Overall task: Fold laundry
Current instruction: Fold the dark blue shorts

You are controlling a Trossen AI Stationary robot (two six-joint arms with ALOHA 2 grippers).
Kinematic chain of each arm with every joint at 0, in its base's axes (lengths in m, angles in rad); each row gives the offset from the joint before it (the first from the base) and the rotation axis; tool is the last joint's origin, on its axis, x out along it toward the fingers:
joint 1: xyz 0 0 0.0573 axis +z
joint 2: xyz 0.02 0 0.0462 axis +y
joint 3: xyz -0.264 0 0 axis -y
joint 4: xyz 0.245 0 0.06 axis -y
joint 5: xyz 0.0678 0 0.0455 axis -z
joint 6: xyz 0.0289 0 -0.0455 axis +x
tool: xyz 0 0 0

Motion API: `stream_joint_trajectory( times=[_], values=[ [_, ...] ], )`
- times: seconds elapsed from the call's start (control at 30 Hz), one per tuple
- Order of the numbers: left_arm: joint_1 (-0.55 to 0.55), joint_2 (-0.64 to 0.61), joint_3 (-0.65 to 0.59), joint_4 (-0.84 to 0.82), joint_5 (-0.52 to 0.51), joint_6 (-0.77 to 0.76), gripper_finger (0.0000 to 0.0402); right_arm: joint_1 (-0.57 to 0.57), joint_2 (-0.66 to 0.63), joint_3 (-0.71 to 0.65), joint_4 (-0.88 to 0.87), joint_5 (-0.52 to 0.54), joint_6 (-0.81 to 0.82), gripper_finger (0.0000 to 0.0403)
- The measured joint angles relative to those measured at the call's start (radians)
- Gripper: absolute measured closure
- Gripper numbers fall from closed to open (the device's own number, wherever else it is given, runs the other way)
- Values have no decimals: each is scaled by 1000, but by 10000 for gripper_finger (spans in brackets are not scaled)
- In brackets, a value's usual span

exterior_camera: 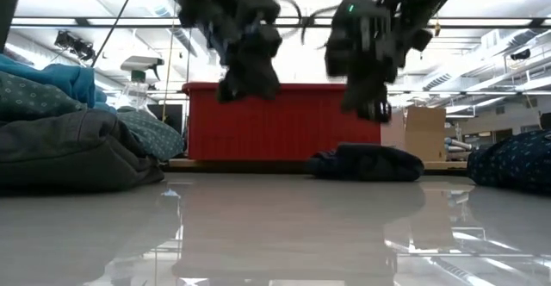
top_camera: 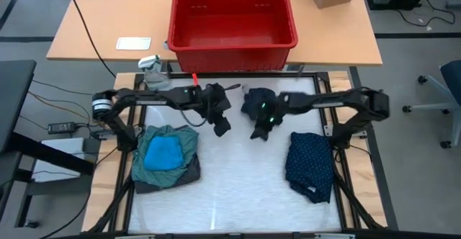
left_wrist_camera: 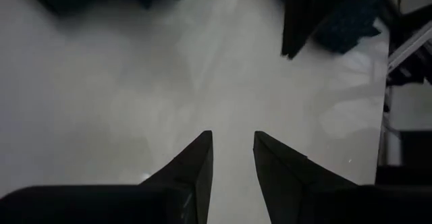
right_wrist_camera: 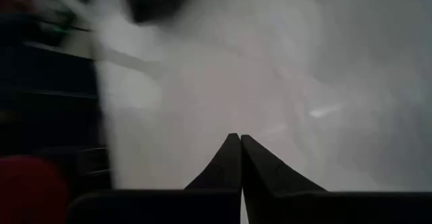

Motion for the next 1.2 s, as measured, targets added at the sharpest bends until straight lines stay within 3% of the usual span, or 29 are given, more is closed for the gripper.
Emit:
stream_joint_trajectory(
  times=[0.13, 0.23, 0.4, 0.5, 0.6, 0.87, 1.0, 1.07, 1.2],
  values=[
    [-26, -92, 0, -10, -125, -19, 287, -67, -87, 5, 78, -220, 6, 397],
    [-25, -157, 0, -11, -181, -46, 287, -139, -80, 10, 180, -382, 35, 399],
    [-25, -186, 0, -17, -252, -44, 287, -211, 51, 8, 337, -456, 193, 380],
    [-27, -163, -1, -31, -257, -45, 287, -260, 117, 8, 318, -378, 195, 353],
    [-39, -152, -4, -37, -260, -75, 287, -278, 129, 8, 229, -235, 86, 328],
    [-70, -179, -3, -92, -331, -70, 287, -232, 78, 9, -83, 287, -348, 289],
    [-64, -204, -4, -95, -339, -67, 287, -190, 83, 2, -123, 493, -419, 278],
    [-62, -245, -3, -72, -363, -66, 287, -182, 97, -7, -96, 520, -420, 276],
    [-44, -321, -2, -84, -446, -62, 288, -179, 156, -25, -24, 447, -390, 288]
  ],
)
